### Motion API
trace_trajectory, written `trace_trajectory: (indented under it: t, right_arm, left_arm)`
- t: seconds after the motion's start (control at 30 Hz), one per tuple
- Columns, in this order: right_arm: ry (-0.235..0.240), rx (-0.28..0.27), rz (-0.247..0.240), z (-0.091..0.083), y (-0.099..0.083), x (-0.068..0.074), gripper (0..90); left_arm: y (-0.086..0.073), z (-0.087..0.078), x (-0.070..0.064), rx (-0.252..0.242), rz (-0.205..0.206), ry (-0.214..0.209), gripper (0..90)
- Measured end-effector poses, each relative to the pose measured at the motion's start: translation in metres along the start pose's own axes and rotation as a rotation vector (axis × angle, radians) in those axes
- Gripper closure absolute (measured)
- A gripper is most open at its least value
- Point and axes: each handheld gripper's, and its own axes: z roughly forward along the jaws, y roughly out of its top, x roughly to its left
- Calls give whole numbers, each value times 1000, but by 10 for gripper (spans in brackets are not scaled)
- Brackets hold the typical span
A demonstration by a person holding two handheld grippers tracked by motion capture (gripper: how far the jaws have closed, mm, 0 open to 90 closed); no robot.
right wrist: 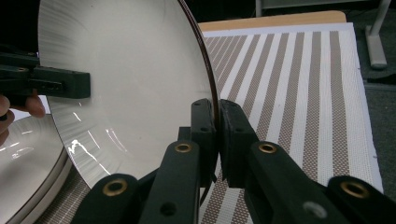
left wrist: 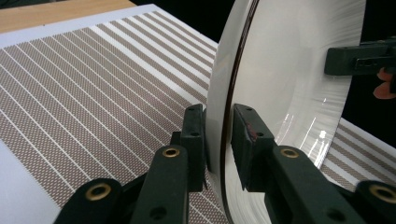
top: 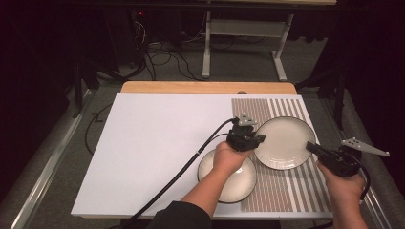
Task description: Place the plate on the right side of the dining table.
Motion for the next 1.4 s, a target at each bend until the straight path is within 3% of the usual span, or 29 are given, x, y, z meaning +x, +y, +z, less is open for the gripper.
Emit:
trace_trajectory:
  t: [0.37,1.07,1.23,1.4]
  right_arm:
    - [-8,28,13,6,-6,-4,873]
    - [-31,38,-7,16,-8,-5,870]
    - [-31,31,-13,18,-7,-4,872]
    - [-35,27,-20,19,-7,-3,872]
  left_arm:
    - [-6,9,2,39,-14,14,747]
    - [-10,17,10,60,-42,41,730]
    - [-10,19,11,66,-30,68,709]
    - [-9,17,12,56,-32,63,648]
